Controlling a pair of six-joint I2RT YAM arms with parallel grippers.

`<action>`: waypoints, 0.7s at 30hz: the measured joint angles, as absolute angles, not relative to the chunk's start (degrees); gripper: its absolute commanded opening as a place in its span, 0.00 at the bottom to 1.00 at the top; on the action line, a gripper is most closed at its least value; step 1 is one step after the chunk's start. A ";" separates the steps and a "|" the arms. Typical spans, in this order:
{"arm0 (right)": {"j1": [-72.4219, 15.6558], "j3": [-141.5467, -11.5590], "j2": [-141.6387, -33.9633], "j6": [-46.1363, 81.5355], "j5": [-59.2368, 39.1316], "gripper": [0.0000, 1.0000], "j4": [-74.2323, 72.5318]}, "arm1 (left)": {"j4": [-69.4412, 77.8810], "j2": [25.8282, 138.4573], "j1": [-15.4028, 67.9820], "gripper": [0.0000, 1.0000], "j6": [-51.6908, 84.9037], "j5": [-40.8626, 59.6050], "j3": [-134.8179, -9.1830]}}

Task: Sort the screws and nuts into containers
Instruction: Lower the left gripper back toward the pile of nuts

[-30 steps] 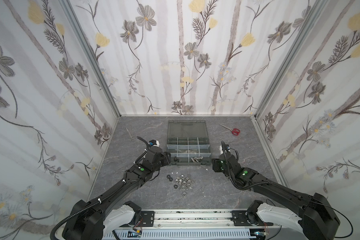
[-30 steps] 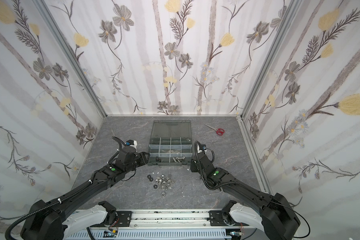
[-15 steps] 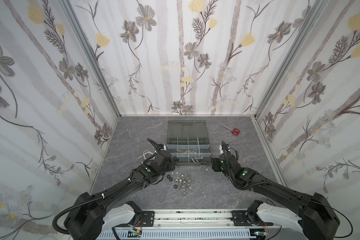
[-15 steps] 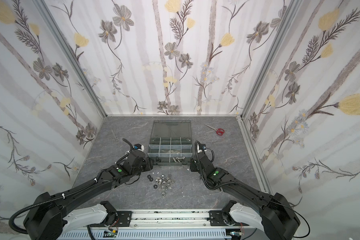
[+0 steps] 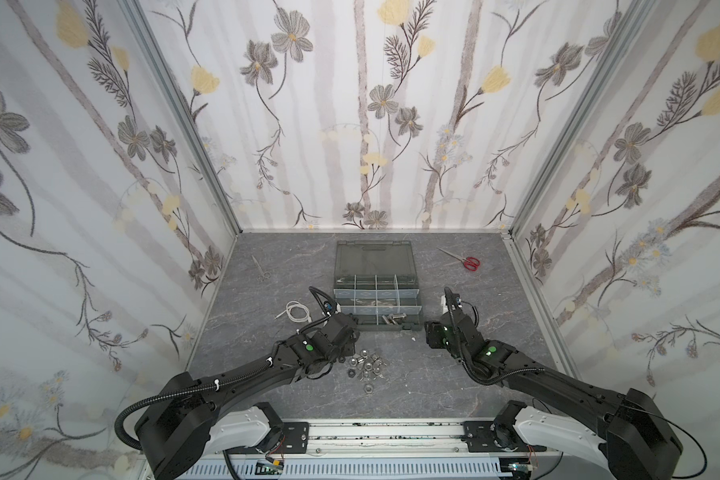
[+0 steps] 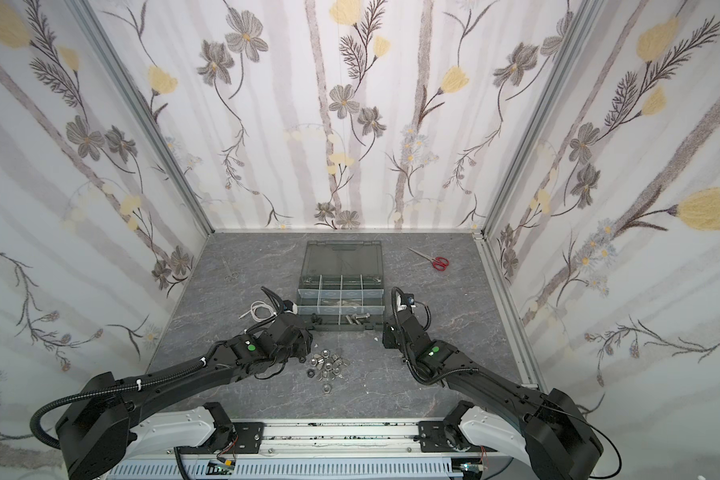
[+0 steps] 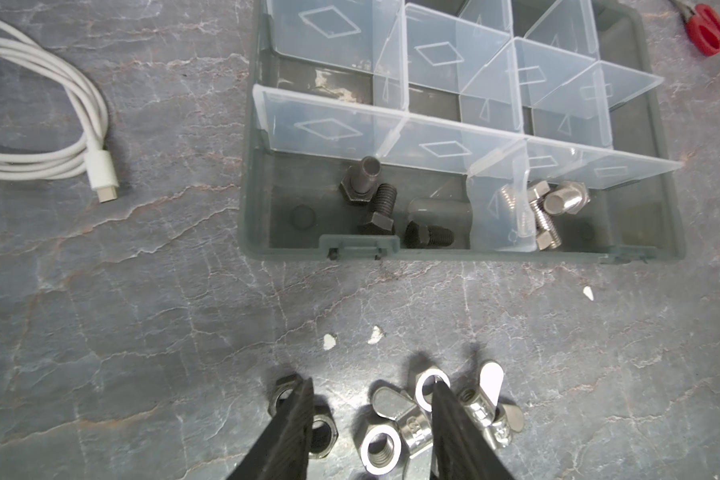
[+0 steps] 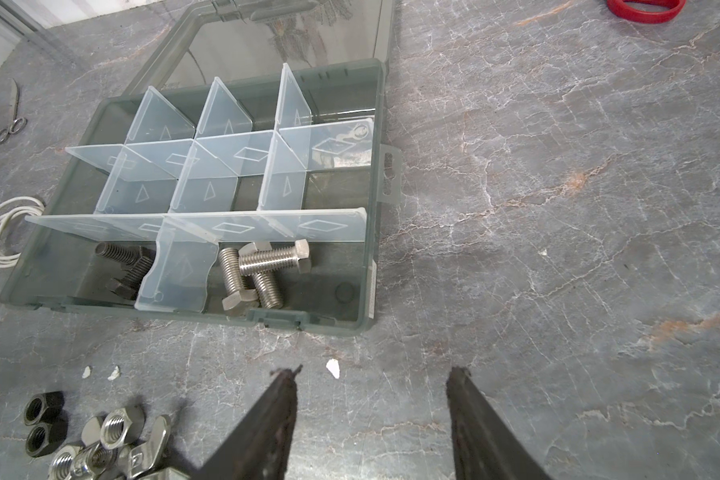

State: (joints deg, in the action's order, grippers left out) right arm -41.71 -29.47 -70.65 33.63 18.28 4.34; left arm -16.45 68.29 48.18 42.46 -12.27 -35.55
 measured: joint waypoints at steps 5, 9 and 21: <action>-41.71 -29.19 -71.20 34.02 17.87 0.58 4.01 | -18.37 68.29 48.99 0.49 43.81 -12.88 -34.85; -41.74 -29.17 -71.26 34.04 17.63 0.58 3.86 | -19.33 68.42 49.60 0.49 45.28 -12.93 -33.91; -41.76 -29.02 -71.44 34.09 16.19 0.58 2.39 | -20.29 71.72 49.78 0.48 48.21 -13.43 -32.82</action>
State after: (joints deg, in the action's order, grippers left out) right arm -41.76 -29.02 -71.44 34.09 16.19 2.39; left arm -20.29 71.72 49.78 48.21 -13.43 -32.82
